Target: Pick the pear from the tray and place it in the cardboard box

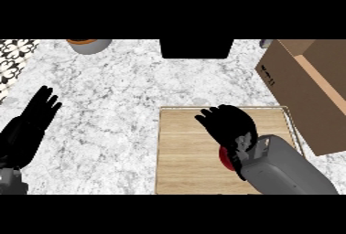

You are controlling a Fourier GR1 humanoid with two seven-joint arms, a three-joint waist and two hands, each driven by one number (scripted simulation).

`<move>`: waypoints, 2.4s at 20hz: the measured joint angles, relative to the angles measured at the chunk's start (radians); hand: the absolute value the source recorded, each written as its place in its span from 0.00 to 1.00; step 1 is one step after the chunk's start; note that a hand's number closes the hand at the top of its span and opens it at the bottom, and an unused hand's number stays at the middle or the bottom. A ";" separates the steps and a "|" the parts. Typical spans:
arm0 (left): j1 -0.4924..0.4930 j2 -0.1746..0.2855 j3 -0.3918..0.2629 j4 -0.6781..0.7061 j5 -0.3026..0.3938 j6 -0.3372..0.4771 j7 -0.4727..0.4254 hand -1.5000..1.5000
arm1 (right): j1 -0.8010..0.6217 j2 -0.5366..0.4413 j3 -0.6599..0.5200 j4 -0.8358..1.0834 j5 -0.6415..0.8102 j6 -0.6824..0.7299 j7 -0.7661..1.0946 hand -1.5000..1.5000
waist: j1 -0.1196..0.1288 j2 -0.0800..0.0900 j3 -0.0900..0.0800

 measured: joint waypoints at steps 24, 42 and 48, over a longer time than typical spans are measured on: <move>0.033 -0.077 0.055 -0.052 -0.063 -0.059 0.027 0.50 | 0.068 0.028 -0.008 0.141 0.315 0.019 -0.194 0.00 | 0.002 0.000 0.000; -0.009 -0.117 0.083 -0.038 -0.102 -0.078 0.059 0.50 | 0.077 0.052 -0.020 0.268 0.498 -0.112 -0.408 1.00 | 0.002 -0.002 -0.001; 0.012 -0.126 0.092 -0.041 -0.113 -0.092 0.044 0.50 | 0.075 0.070 -0.035 0.311 0.550 -0.194 -0.470 1.00 | 0.002 -0.005 -0.003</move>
